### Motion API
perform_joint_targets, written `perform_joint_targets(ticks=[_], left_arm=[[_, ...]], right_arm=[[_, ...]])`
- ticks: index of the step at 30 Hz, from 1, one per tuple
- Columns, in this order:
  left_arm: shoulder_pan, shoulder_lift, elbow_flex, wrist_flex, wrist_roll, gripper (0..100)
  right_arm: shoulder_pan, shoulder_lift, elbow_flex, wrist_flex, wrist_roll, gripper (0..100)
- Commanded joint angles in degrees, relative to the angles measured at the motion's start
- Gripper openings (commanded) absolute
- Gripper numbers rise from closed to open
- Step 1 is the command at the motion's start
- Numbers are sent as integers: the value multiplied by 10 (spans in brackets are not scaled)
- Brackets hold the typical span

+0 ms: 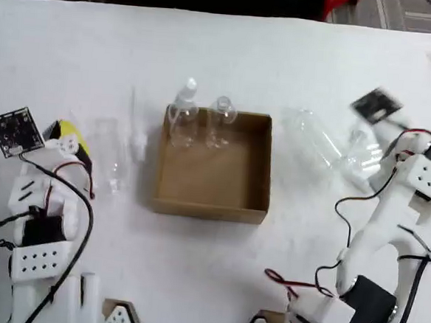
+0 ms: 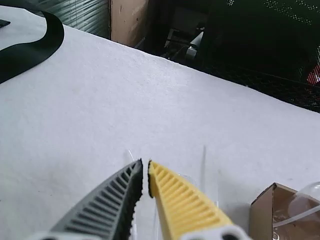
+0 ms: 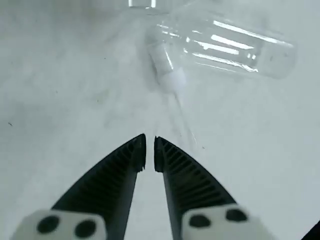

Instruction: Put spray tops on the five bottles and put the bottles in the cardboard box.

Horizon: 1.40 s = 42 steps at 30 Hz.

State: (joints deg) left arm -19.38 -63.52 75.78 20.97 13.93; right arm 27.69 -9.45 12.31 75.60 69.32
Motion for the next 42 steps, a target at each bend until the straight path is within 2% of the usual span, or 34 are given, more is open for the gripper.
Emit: perform_joint_targets(ticks=[1, 5, 10, 14, 20, 24, 33, 38, 42], left_arm=[[7, -6, -4, -17, -15, 24], [7, -6, -4, -17, -40, 24], [7, -6, -4, -17, -41, 24], [7, -6, -4, -17, -42, 24], [7, -5, -4, -17, -42, 24], [7, -5, -4, -16, -42, 24], [7, -5, -4, -16, -42, 24], [7, -5, -4, -16, -42, 24], [7, -5, -4, -16, -42, 24]], right_arm=[[-26, -3, 47, -82, 62, 18], [-51, -2, 78, -143, 62, 22], [-71, -2, 81, -143, 62, 137], [-73, -2, 69, -141, 71, 153], [-80, 6, -12, -17, 149, 152], [-79, 71, -105, 43, 148, 152], [-58, 326, -404, 212, 149, 154], [-58, 437, -543, 225, 149, 155], [-61, 498, -585, 227, 155, 156]])
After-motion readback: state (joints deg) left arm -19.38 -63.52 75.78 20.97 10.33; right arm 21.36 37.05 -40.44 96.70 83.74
